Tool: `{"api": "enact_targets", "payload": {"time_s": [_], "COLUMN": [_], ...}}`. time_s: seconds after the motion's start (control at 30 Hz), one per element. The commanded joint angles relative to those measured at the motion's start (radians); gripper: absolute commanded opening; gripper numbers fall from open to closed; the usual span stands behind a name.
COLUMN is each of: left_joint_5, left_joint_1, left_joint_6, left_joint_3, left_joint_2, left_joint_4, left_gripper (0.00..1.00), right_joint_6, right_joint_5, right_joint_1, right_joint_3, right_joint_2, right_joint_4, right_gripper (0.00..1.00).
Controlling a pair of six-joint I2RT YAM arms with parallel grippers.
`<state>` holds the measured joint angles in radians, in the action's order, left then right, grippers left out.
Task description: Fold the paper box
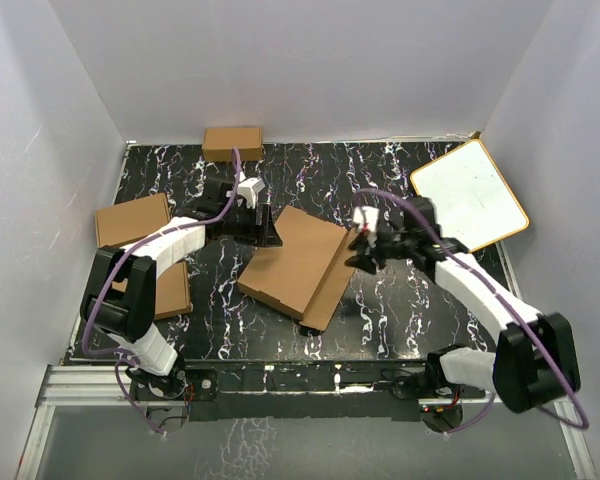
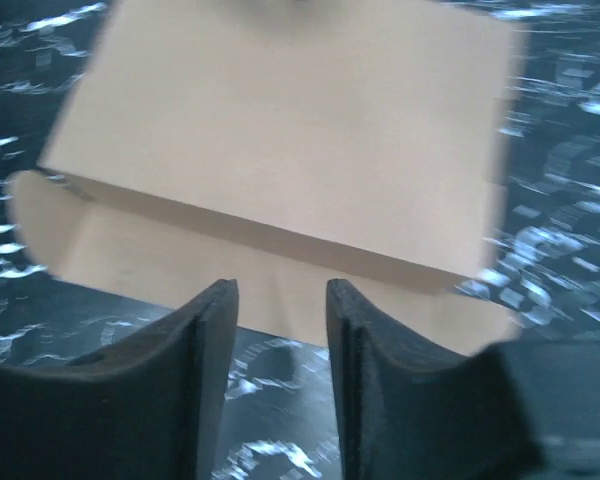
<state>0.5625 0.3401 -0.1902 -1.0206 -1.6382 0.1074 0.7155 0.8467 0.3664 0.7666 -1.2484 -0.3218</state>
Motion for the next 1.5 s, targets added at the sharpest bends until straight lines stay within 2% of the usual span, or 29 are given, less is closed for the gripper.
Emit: {"api": "enact_targets", "payload": {"time_s": [0.0,0.1,0.17,0.33,0.5,0.57,0.67,0.83,1.0,1.2,1.47], "left_joint_5": [0.108,0.090,0.012,-0.174,-0.235,-0.221,-0.218,-0.260,-0.225,-0.172,-0.194], "left_joint_1": [0.050,0.097,0.118,0.122,0.117,0.114,0.112,0.112,0.112,0.116,0.143], "left_joint_6": [0.034,0.055,0.058,-0.007,-0.231,-0.343,-0.495,-0.609,-0.667,-0.785,-0.790], "left_joint_3": [-0.022,-0.025,-0.023,0.110,0.269,0.348,0.458,0.537,0.561,0.666,0.647], "left_joint_2": [0.012,0.024,0.065,0.329,0.590,0.664,0.768,0.915,0.951,0.908,0.813], "left_joint_4": [-0.094,-0.128,-0.145,-0.292,-0.314,-0.312,-0.316,-0.181,-0.058,-0.173,-0.213], "left_gripper": [0.71,0.71,0.71,0.73,0.79,0.88,0.97,0.95,0.87,0.83,0.83], "right_joint_6": [-0.252,-0.363,-0.408,-0.451,-0.467,-0.436,-0.379,-0.339,-0.305,-0.284,-0.233], "right_joint_5": [0.084,0.063,0.052,-0.003,-0.001,0.013,0.041,0.039,0.046,0.061,0.102], "right_joint_1": [-0.204,-0.312,-0.357,-0.400,-0.402,-0.402,-0.398,-0.393,-0.374,-0.344,-0.340], "right_joint_3": [-0.066,-0.069,-0.055,-0.025,0.065,0.132,0.249,0.410,0.473,0.509,0.500], "right_joint_2": [0.112,0.067,0.018,-0.100,-0.241,-0.312,-0.445,-0.610,-0.689,-0.728,-0.733], "right_joint_4": [0.244,0.289,0.284,0.256,0.216,0.154,0.044,-0.063,-0.115,-0.141,-0.161], "right_gripper": [0.50,0.54,0.55,0.59,0.59,0.60,0.61,0.61,0.61,0.60,0.55]}}
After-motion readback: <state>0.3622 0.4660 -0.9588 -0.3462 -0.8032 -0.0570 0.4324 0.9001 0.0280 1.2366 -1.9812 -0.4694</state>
